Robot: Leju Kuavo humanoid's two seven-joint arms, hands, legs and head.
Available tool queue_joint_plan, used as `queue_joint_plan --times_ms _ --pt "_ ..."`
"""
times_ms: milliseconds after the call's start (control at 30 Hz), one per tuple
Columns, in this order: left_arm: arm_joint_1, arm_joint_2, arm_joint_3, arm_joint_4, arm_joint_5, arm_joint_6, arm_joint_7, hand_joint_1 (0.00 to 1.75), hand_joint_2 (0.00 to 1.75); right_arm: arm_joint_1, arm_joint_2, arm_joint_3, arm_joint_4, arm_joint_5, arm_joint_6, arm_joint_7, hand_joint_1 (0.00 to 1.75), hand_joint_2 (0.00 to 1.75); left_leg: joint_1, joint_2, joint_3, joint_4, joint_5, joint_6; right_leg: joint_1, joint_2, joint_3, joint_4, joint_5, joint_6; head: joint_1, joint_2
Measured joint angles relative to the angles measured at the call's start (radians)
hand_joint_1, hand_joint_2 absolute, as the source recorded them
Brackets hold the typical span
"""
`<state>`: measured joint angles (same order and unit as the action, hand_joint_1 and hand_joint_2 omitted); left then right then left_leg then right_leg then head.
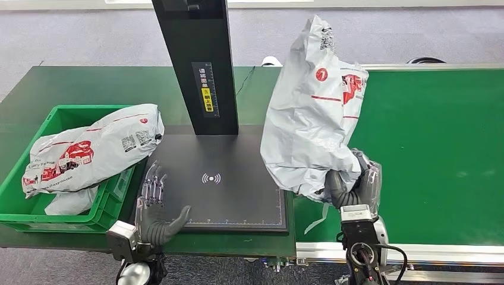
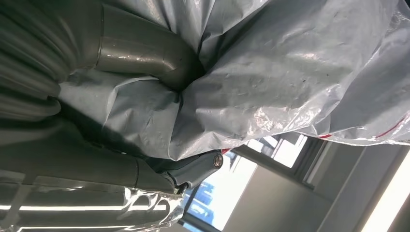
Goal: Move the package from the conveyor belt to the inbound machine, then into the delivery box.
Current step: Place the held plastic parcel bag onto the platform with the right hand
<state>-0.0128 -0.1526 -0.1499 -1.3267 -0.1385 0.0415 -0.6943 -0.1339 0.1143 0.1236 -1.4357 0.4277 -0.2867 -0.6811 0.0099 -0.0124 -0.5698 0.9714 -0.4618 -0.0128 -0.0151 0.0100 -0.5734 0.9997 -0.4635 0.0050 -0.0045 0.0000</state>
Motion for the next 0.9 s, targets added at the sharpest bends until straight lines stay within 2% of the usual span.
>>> queue_joint_plan --times_ms 100,433,667,800,900 --pt "0.000 0.000 0.000 -0.002 0.007 0.028 -0.007 0.00 1.75 -0.010 -0.009 0.038 0.008 0.036 0.014 0.005 1.40 1.75 0.000 0.000 0.000 0.000 0.000 0.000 0.000 0.000 0.000 0.000 0.000 0.000 0.000 0.000" --pt "0.002 0.006 -0.014 -0.006 0.018 0.069 -0.009 0.00 1.75 -0.052 -0.045 0.187 0.086 0.181 0.059 0.067 1.45 1.75 0.000 0.000 0.000 0.000 0.000 0.000 0.000 0.000 0.000 0.000 0.000 0.000 0.000 0.000" --pt "0.009 0.008 -0.014 -0.013 0.018 0.074 -0.009 0.00 1.75 -0.075 -0.058 0.243 0.138 0.263 0.081 0.113 1.64 1.75 0.000 0.000 0.000 0.000 0.000 0.000 0.000 0.000 0.000 0.000 0.000 0.000 0.000 0.000" --pt "0.011 0.008 -0.014 -0.017 0.016 0.074 -0.009 0.00 1.75 -0.089 -0.065 0.267 0.162 0.304 0.097 0.142 1.51 1.75 0.000 0.000 0.000 0.000 0.000 0.000 0.000 0.000 0.000 0.000 0.000 0.000 0.000 0.000" --pt "0.012 0.007 -0.014 -0.020 0.010 0.073 -0.009 0.00 1.75 -0.105 -0.071 0.290 0.190 0.356 0.145 0.191 1.55 1.75 0.000 0.000 0.000 0.000 0.000 0.000 0.000 0.000 0.000 0.000 0.000 0.000 0.000 0.000"
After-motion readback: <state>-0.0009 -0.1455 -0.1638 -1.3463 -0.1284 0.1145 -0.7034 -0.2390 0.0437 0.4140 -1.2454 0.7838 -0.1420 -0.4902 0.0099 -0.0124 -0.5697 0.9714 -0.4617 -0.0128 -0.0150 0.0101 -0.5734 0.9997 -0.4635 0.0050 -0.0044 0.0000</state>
